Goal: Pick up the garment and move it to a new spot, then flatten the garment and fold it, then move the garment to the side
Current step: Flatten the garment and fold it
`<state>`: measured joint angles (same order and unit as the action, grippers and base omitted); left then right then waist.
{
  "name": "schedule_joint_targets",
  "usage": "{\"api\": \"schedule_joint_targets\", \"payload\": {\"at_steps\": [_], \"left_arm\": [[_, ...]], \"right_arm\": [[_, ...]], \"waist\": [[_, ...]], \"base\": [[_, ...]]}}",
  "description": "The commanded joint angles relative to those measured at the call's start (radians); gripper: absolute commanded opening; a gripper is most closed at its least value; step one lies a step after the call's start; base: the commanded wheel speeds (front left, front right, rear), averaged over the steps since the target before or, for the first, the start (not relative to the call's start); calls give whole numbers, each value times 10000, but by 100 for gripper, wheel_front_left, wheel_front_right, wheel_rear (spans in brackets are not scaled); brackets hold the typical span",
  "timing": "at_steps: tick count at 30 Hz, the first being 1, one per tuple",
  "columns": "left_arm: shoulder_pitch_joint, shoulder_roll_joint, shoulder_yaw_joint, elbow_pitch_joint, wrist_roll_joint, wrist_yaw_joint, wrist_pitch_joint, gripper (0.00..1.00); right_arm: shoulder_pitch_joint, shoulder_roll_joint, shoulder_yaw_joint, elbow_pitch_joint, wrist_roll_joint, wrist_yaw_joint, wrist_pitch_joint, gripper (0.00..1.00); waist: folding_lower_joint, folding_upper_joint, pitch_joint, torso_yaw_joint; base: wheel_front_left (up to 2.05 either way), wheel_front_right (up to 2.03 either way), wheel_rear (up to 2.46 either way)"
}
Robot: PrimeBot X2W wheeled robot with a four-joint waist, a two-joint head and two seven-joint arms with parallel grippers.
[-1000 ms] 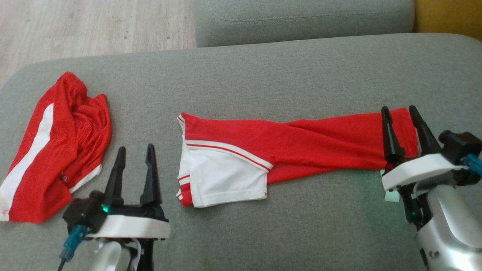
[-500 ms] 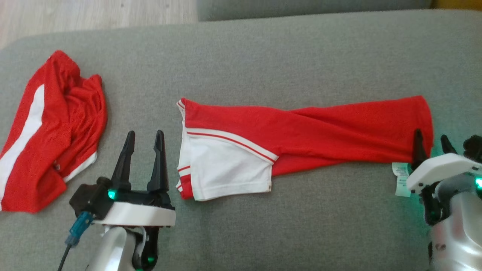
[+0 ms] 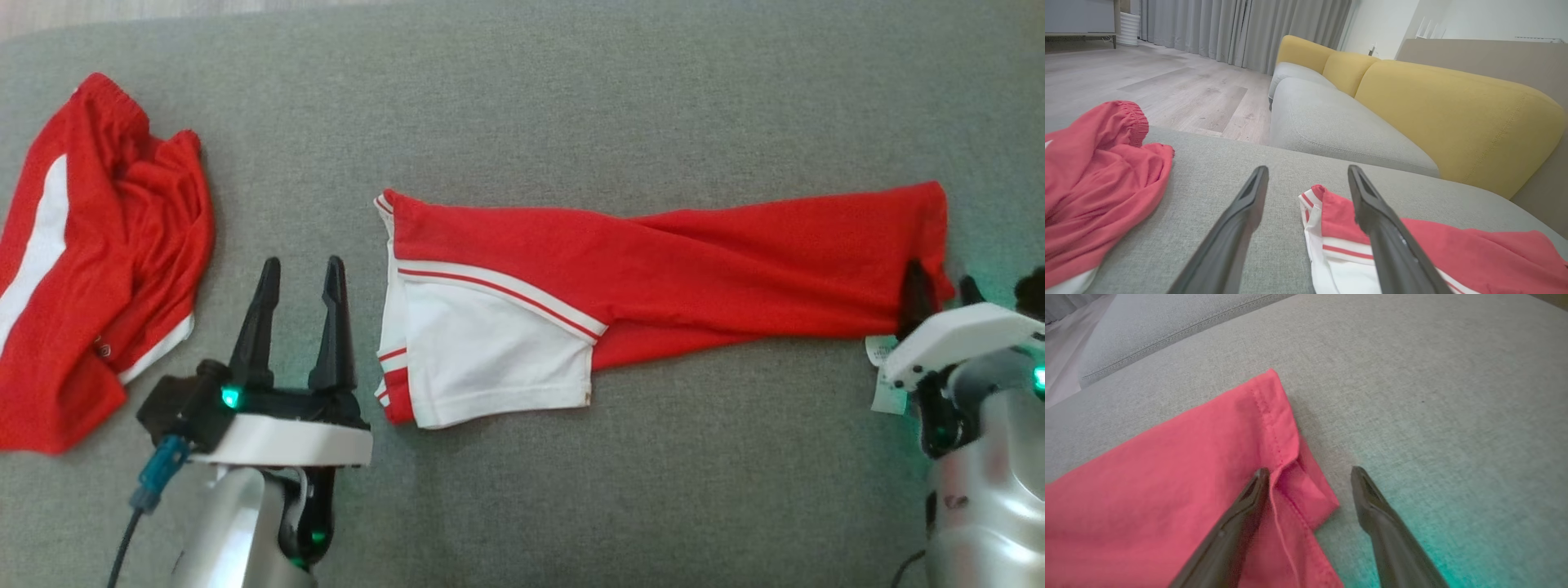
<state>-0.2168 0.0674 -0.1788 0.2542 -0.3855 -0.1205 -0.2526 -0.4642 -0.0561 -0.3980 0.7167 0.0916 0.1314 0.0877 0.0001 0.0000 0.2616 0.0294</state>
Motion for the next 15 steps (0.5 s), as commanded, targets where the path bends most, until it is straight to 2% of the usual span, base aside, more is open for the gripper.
{"api": "schedule_joint_targets", "payload": {"at_steps": [1, 6, 7, 8, 15], "left_arm": [[-371, 49, 432, -274, 74, -40, -91, 100], [-514, 13, 603, -278, 99, -68, -91, 100], [-537, 5, 626, -278, 102, -72, -91, 100], [-556, -1, 651, -285, 108, -76, -91, 100], [-580, -37, 800, -312, 150, -92, -91, 100]], "right_arm": [[-217, 56, 404, -118, 114, -7, -51, 100], [-234, 57, 825, -56, 426, -7, 55, 100], [-230, 57, 864, -57, 476, -7, 103, 57], [-224, 57, 884, -76, 505, -7, 135, 0], [-343, 51, 427, -629, 601, -7, 324, 0]], "waist": [[-1, 0, 35, -26], [-1, 0, 103, -51], [-1, 0, 109, -48], [-1, 0, 112, -44], [-1, 0, 110, -22]], "base": [[0, 0, 0], [0, 0, 0], [0, 0, 0], [0, 0, 0], [0, 0, 0]]}}
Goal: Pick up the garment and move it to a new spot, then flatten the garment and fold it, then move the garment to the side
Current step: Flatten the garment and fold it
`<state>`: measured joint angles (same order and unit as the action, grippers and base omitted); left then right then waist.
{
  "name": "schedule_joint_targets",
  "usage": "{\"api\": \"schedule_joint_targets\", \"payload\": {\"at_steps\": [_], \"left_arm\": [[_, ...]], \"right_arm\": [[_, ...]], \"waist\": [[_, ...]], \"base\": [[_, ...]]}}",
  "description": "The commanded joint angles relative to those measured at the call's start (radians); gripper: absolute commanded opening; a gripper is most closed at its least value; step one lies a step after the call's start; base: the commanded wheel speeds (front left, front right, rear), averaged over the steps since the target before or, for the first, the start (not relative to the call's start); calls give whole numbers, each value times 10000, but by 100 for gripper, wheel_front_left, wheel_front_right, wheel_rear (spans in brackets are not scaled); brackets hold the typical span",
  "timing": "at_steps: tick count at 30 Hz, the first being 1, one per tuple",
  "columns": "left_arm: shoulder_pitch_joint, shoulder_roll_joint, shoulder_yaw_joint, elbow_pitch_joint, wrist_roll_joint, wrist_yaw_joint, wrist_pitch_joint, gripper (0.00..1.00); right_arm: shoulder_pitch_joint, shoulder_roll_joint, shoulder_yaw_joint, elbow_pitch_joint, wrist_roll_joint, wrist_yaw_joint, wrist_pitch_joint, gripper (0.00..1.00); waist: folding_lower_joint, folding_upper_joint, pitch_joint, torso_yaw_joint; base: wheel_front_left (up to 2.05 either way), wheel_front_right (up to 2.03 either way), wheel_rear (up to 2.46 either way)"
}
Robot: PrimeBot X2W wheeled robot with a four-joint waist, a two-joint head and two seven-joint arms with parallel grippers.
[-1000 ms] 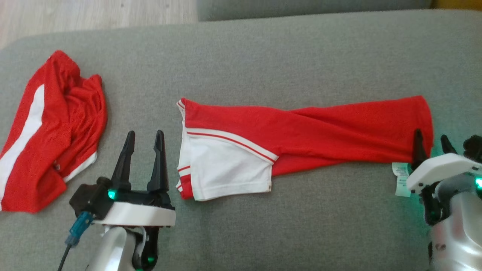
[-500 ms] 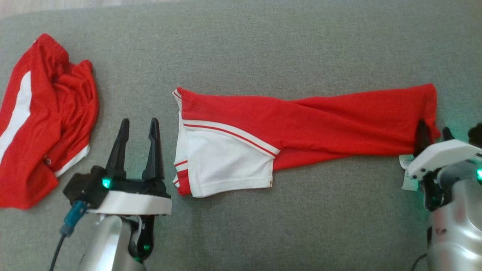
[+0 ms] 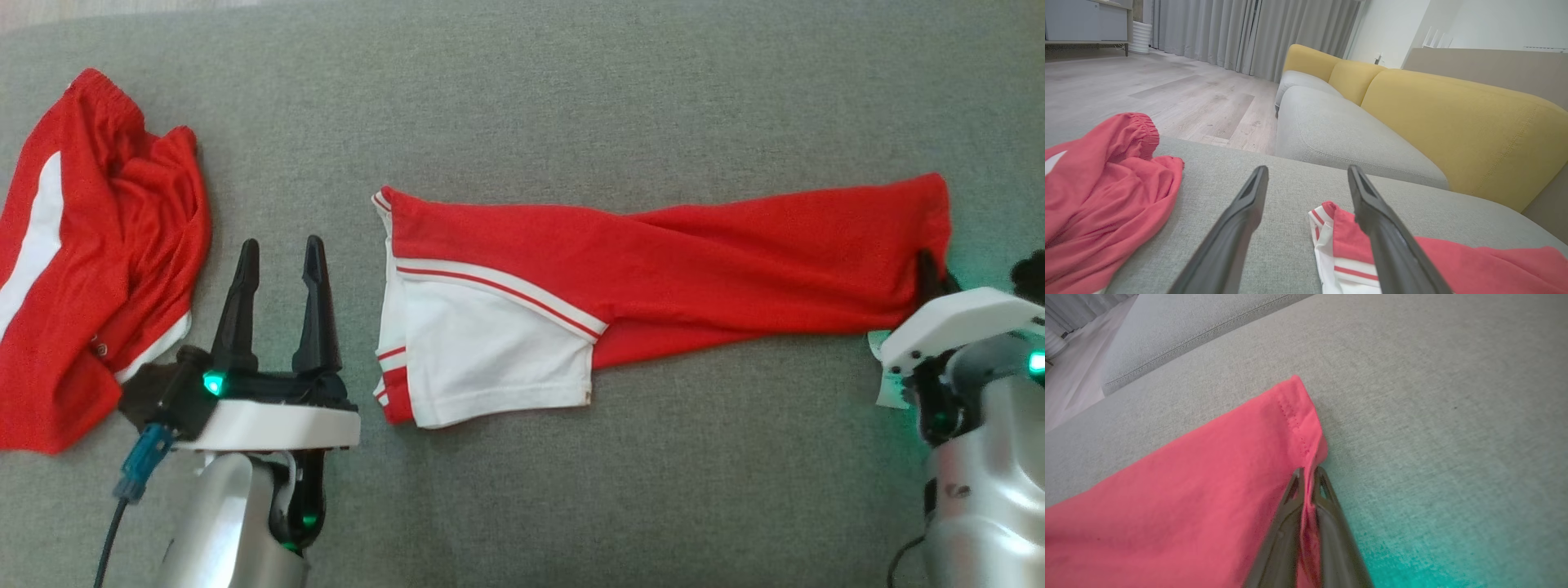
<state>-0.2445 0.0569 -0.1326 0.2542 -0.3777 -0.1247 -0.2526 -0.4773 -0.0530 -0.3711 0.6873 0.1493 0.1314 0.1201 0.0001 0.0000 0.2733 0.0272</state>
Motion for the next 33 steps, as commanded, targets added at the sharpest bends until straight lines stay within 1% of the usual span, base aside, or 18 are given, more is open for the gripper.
{"api": "schedule_joint_targets", "payload": {"at_steps": [1, 6, 10, 14, 17, 19, 21, 25, 30, 33], "left_arm": [[-299, 64, 349, -314, 76, -51, -91, 100], [-281, 47, 392, -333, 83, -56, -91, 100], [-262, 42, 352, -348, 65, -57, -91, 100], [-206, 61, 305, -374, 44, -58, -91, 100], [-126, 74, 263, -402, 41, -58, -91, 100], [-71, 73, 227, -433, 34, -58, -91, 100], [-5, 71, 187, -456, 17, -58, -91, 100], [140, 59, 65, -492, -24, -58, -91, 100], [318, 31, -87, -539, -59, -59, -91, 100], [427, 10, -154, -547, -65, -59, -91, 100]], "right_arm": [[-252, -25, 35, -447, 8, -7, 50, 0], [-416, -547, -494, -822, -227, -7, 298, 0], [-456, -904, -890, -865, -457, -7, 396, 0], [-495, -1376, -1594, -795, -1069, -7, 332, 0], [-591, -1550, -1992, -683, -1538, -7, 192, 0], [-708, -1532, -2062, -569, -1683, -7, 141, 0], [-796, -1409, -1913, -492, -1761, -7, 89, 0], [-879, -905, -1476, -606, -1674, -7, 138, 0], [-731, -282, -421, -1205, -1245, -7, 413, 0], [-518, -59, 409, -1666, -699, -7, 687, 0]], "waist": [[-1, 0, -13, 1], [-1, 0, -80, -2], [-1, 0, -158, 5], [-1, 0, -284, 14], [-1, 0, -442, -8], [-1, 0, -571, -42], [-1, 0, -745, -90], [-1, 0, -1170, -165], [-1, 0, -1688, -180], [-1, 0, -1975, -150]], "base": [[0, 0, 0], [0, 0, 0], [0, 0, 0], [0, 0, 0], [0, 0, 0], [0, 0, 0], [0, 0, 0], [0, 0, 0], [0, 0, 0], [0, 0, 0]]}}
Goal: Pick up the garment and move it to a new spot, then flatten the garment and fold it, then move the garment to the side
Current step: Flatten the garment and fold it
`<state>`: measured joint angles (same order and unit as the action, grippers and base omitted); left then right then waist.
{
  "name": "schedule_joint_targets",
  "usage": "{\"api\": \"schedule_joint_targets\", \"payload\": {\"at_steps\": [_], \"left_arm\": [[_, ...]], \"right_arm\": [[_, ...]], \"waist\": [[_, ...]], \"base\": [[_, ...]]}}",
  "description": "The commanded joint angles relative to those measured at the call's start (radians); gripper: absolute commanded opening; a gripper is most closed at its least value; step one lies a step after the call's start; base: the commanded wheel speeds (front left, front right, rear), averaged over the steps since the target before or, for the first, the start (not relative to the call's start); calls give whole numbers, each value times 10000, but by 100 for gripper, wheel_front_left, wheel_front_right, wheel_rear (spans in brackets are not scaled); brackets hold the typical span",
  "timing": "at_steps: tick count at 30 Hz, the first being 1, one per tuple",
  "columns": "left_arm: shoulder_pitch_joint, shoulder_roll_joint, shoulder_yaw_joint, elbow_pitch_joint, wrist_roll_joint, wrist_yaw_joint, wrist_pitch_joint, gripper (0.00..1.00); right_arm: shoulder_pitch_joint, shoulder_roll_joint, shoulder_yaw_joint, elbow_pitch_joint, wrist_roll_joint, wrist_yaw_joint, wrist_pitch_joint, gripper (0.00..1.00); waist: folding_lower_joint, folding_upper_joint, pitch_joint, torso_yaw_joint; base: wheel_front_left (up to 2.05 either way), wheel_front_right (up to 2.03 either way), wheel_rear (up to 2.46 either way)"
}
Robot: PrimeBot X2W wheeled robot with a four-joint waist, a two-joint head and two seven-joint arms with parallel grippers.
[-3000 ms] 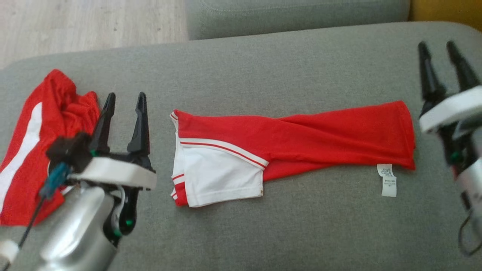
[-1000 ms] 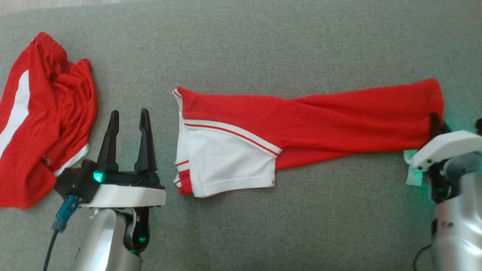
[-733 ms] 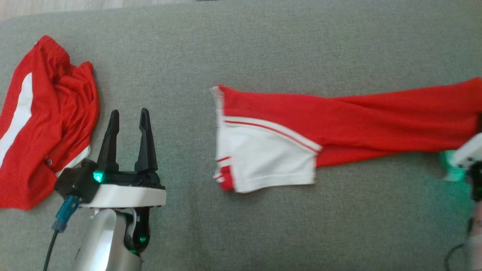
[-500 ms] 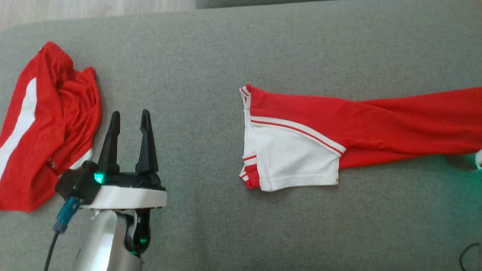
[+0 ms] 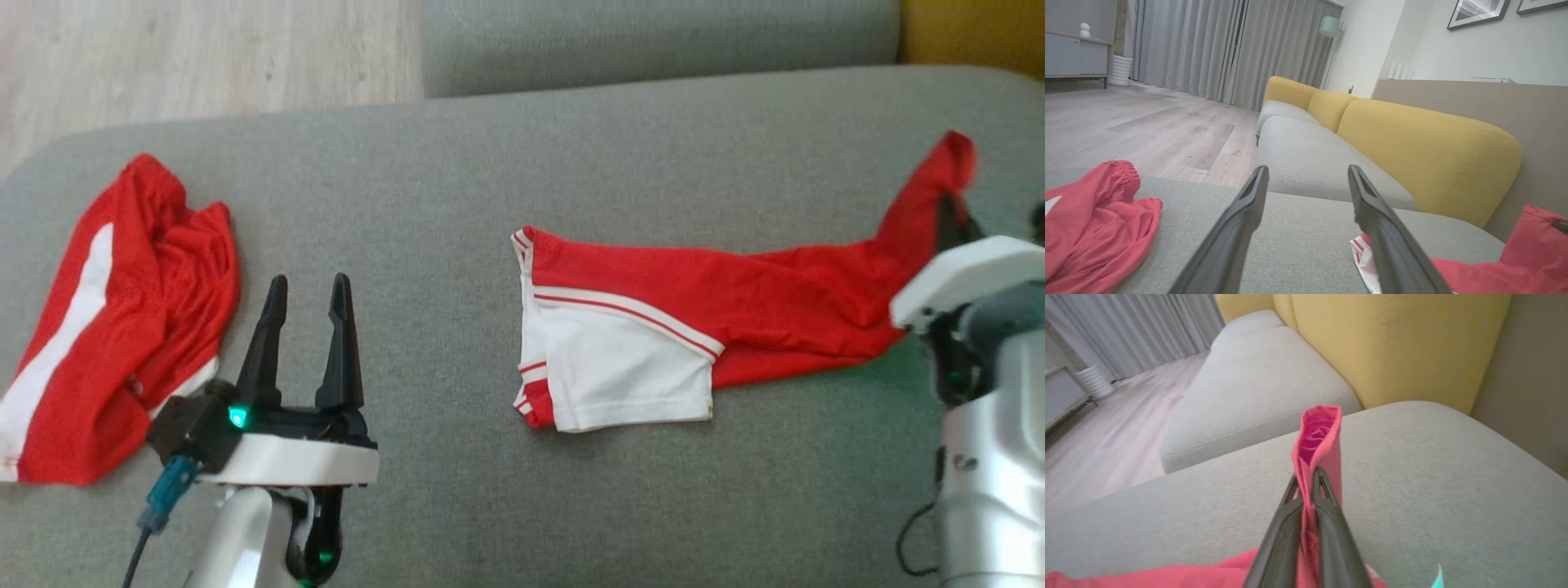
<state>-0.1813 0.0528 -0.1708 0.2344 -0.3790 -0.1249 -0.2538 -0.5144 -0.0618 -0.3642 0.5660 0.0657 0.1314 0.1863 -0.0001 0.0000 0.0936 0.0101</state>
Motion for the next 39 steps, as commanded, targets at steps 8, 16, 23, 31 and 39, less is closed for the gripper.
{"api": "schedule_joint_targets", "payload": {"at_steps": [8, 16, 23, 31, 39], "left_arm": [[-77, 11, 163, -329, -119, -57, -80, 100], [-69, -5, 107, -265, -153, -57, -80, 100], [-173, -12, -27, -159, -172, -57, -80, 100], [-237, -16, -96, -60, -221, -57, -80, 100], [-140, -16, 127, -170, -174, -57, -80, 100]], "right_arm": [[641, 112, 3497, -1307, 2807, -7, 400, 0], [979, 114, 5977, -940, 4578, -7, -178, 0], [734, 115, 7681, 179, 5844, -7, -977, 0], [316, 115, 9356, 1229, 8036, -7, -1676, 100], [-736, 116, 10916, 1536, 8871, -7, -3561, 100]], "waist": [[1, 0, -601, 355], [1, 0, -537, 805], [1, 0, -360, 1271], [1, 0, -216, 1591], [1, 0, -265, 1263]], "base": [[0, 0, 0], [0, 0, 0], [0, 0, 0], [0, 0, 0], [0, 0, 0]]}}
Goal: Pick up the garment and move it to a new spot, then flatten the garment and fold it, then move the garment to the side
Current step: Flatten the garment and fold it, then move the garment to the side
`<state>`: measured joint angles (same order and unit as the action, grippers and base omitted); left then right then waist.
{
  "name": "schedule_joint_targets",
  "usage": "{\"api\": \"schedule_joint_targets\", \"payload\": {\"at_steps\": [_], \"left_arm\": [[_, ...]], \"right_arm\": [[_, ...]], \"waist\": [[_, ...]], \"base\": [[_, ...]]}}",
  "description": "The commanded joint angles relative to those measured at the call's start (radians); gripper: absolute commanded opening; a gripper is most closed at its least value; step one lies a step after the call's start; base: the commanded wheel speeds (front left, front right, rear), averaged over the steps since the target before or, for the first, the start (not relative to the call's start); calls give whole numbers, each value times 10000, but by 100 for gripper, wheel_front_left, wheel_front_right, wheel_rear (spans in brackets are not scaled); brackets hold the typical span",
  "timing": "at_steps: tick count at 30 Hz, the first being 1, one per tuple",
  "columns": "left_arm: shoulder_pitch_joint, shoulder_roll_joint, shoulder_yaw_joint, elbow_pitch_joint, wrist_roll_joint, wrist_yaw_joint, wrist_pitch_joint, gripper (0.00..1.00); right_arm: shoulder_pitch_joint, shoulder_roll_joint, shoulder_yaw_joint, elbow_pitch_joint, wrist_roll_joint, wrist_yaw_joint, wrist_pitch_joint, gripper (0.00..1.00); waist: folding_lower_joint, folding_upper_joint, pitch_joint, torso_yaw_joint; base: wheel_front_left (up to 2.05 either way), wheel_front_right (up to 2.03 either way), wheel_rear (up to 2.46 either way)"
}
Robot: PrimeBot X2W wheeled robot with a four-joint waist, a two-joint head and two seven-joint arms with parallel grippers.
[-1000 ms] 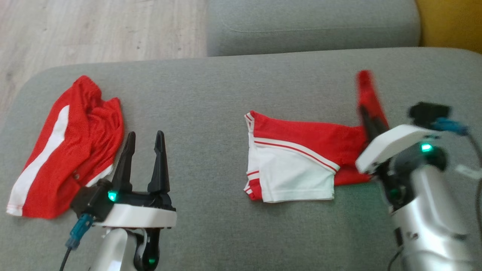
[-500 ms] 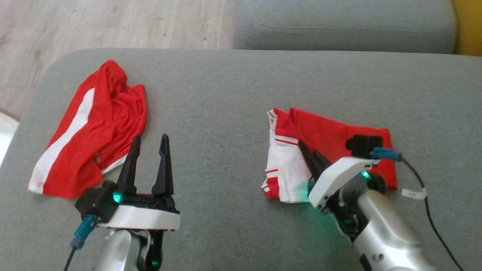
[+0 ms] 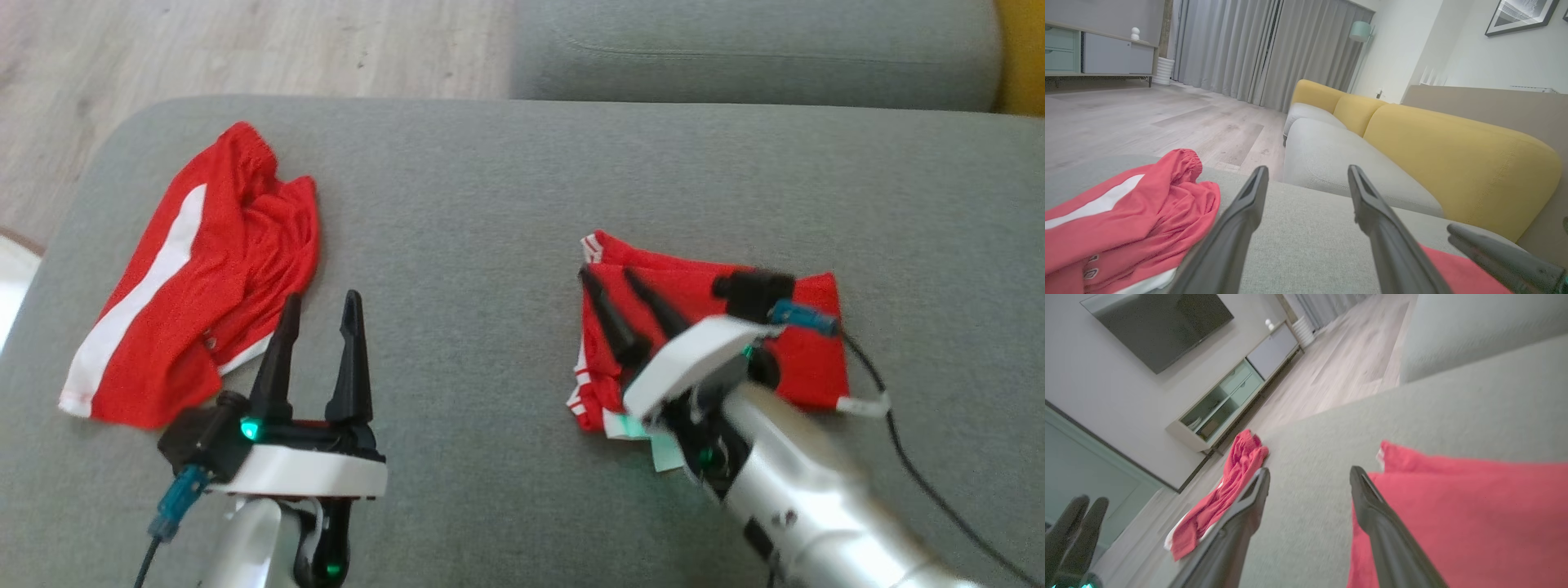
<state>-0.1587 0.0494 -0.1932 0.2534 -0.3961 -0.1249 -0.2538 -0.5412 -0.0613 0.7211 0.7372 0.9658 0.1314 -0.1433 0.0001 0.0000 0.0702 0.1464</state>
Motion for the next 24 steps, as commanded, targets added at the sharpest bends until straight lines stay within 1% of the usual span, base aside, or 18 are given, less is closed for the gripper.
{"api": "schedule_joint_targets", "payload": {"at_steps": [1, 3, 5, 7, 10, 12, 15, 18, 21, 24], "left_arm": [[-346, 18, 408, -407, -1, -57, -80, 100], [-307, 17, 512, -518, 11, -57, -80, 100], [-258, 17, 597, -621, 39, -57, -80, 100], [-199, 16, 665, -737, 90, -57, -80, 100], [-86, 14, 822, -889, 175, -57, -80, 100], [5, 12, 890, -964, 195, -57, -80, 100], [210, 11, 903, -1032, 232, -57, -80, 100], [446, 11, 890, -1121, 391, -57, -80, 100], [703, 10, 927, -1225, 478, -40, -80, 100], [952, 10, 913, -1240, 559, -22, -80, 100]], "right_arm": [[-624, 110, 15, 4, -331, -7, -515, 100], [-938, 110, -214, 429, -1004, -7, -883, 100], [-1192, 88, -681, 828, -1888, -7, -1087, 100], [-1297, -146, -1297, 931, -2795, -7, -1163, 100], [-1017, -620, -2711, 230, -4285, -7, -1178, 100], [-503, -750, -3588, -360, -5220, -7, -1180, 100], [444, -615, -4777, -1252, -6351, -7, -1181, 100], [1462, -290, -5699, -2142, -7171, -7, -1182, 100], [2416, -26, -6315, -2812, -7657, -7, -1183, 100], [3074, 81, -6523, -3166, -7859, -7, -1183, 100]], "waist": [[-1, 0, -48, -190], [-1, 0, -60, -365], [-1, 0, -75, -551], [-1, 0, -96, -737], [-1, 0, -127, -980], [-1, 0, -157, -1097], [-1, 0, -232, -1231], [-1, 0, -338, -1296], [-1, 0, -428, -1331], [-1, 0, -494, -1363]], "base": [[0, 0, 0], [0, 0, 0], [0, 0, 0], [0, 0, 0], [0, 0, 0], [0, 0, 0], [0, 0, 0], [0, 0, 0], [0, 0, 0], [0, 0, 0]]}}
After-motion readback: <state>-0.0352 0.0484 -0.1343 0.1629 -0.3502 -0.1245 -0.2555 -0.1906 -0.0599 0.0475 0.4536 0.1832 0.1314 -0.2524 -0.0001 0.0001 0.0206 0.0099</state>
